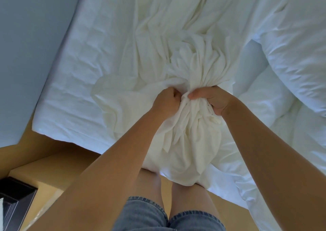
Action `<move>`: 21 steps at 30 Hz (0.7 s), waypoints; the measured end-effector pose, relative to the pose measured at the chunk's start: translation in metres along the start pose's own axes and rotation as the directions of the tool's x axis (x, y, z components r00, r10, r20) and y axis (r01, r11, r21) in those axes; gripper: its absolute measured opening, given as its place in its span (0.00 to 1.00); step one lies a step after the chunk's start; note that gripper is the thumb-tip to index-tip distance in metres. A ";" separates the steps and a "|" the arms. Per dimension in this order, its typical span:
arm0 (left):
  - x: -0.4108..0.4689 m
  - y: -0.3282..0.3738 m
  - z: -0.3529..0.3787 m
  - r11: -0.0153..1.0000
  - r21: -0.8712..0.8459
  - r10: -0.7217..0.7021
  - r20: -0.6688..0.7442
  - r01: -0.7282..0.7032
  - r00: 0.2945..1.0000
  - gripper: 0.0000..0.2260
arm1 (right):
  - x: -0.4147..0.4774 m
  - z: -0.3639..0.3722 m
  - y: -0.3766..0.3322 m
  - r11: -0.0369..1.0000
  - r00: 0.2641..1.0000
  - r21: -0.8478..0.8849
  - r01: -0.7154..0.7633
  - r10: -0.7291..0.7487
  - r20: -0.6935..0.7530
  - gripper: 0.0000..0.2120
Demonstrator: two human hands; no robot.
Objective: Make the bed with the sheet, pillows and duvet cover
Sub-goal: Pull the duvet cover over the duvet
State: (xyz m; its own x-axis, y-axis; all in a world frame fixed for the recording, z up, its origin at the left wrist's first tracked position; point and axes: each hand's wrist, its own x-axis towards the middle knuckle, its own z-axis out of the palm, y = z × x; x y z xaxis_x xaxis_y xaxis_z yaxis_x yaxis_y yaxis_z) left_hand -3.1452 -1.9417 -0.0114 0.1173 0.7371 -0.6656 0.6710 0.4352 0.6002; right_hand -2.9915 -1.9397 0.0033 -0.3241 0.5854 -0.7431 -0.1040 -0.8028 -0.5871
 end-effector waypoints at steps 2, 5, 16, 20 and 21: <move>0.000 -0.008 0.001 0.998 -0.008 0.063 0.036 -0.063 0.997 0.16 | 0.000 0.000 -0.001 1.000 1.000 -0.007 0.002 -0.002 0.001 0.21; 0.001 -0.020 0.002 0.978 0.144 0.145 0.031 -0.148 0.989 0.27 | 0.001 0.001 -0.001 1.000 1.000 -0.015 -0.005 0.005 -0.001 0.20; -0.004 0.001 -0.027 0.915 0.096 0.401 -0.338 -0.393 0.851 0.17 | 0.000 0.005 -0.003 0.999 0.999 0.025 0.020 -0.021 0.024 0.15; 0.012 0.075 -0.046 0.846 0.078 0.529 -0.244 -0.527 0.813 0.19 | 0.003 0.014 -0.022 0.987 0.992 0.156 0.043 -0.061 0.112 0.14; 0.017 0.091 -0.050 0.829 0.065 0.554 -0.226 -0.555 0.801 0.20 | 0.004 0.014 -0.027 0.982 0.988 0.182 0.050 -0.076 0.136 0.12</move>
State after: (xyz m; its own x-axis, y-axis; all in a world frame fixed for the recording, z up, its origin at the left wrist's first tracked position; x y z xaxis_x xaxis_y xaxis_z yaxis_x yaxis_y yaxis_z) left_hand -3.1187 -1.8636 0.0542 0.3006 0.9484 -0.1009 0.5394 -0.0818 0.8381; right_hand -3.0036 -1.9176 0.0207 -0.4404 0.6239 -0.6457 -0.2893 -0.7794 -0.5558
